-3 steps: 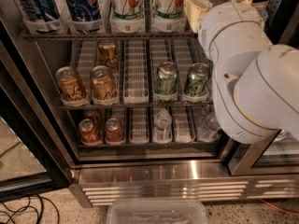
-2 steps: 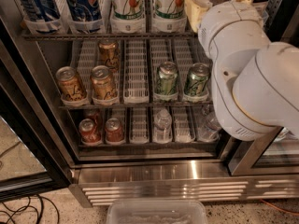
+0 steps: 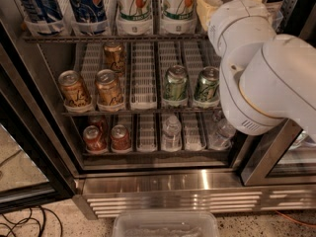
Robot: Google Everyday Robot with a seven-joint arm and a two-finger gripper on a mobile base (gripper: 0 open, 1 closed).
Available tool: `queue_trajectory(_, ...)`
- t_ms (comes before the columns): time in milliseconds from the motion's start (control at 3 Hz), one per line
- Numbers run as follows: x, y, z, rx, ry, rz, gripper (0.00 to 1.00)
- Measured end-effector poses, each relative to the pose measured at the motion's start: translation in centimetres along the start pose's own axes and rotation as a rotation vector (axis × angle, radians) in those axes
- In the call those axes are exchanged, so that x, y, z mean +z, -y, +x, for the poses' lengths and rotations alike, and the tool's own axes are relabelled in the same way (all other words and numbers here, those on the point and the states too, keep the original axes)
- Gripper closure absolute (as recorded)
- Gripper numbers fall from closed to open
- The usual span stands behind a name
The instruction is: Pick blue plastic bottle from top shelf of fridge
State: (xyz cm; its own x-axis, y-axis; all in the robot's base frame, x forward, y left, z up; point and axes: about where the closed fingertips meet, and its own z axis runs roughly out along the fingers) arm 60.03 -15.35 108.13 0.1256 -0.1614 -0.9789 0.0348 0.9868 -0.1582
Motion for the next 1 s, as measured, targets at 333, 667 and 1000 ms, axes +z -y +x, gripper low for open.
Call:
queue_trajectory(333, 1.1, -0.1, 0.2, -0.004, 0.001, 0.001, 0.37)
queue_trajectory(667, 2.2, -0.4, 0.4, -0.006, 0.002, -0.002, 0.37)
queue_trajectory(1000, 3.0, -0.7, 0.8, -0.008, 0.004, -0.009, 0.56)
